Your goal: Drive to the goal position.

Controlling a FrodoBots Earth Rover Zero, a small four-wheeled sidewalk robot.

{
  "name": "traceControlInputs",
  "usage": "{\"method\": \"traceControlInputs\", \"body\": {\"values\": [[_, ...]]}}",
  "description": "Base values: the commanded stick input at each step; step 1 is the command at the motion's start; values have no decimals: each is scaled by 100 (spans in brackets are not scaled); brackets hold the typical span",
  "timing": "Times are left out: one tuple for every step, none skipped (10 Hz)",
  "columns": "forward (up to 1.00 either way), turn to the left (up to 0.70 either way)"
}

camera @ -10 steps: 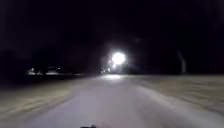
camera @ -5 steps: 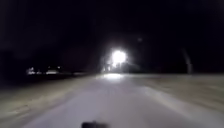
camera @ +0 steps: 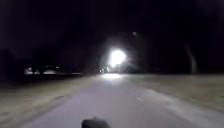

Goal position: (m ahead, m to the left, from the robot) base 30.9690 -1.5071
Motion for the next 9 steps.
{"method": "traceControlInputs", "body": {"values": [[100,-13],[100,-30],[100,-39],[100,-40],[100,-35],[100,-18],[100,0],[100,0],[100,0]]}}
